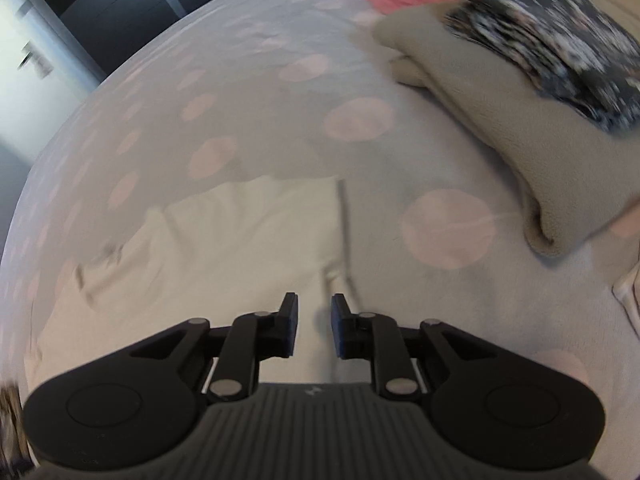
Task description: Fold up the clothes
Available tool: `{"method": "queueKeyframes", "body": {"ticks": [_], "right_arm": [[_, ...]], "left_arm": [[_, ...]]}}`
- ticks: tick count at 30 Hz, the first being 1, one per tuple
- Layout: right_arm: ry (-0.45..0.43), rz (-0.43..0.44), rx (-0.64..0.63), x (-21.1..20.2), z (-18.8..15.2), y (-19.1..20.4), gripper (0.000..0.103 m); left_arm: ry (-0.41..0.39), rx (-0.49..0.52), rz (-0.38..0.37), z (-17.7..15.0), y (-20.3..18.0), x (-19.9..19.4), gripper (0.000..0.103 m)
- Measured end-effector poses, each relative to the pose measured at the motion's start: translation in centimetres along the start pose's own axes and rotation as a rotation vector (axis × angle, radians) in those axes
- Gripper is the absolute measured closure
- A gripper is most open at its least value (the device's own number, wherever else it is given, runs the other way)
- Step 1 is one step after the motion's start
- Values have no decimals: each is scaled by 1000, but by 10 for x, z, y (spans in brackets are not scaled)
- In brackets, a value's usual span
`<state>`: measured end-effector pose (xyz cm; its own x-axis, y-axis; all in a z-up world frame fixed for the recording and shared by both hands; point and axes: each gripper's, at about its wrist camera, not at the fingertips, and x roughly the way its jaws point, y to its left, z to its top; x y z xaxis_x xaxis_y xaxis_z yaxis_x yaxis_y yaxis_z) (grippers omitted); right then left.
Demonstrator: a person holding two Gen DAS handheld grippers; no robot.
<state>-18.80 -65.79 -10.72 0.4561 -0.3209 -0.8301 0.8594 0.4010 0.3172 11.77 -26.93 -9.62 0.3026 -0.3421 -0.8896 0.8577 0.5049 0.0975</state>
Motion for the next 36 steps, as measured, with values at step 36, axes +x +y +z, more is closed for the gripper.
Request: {"method": "queueKeyframes", "body": {"ticks": [36], "right_arm": [[-116, 234, -1341, 15, -235, 247, 96]], "left_arm": [[-138, -43, -155, 6, -25, 18, 87]]}}
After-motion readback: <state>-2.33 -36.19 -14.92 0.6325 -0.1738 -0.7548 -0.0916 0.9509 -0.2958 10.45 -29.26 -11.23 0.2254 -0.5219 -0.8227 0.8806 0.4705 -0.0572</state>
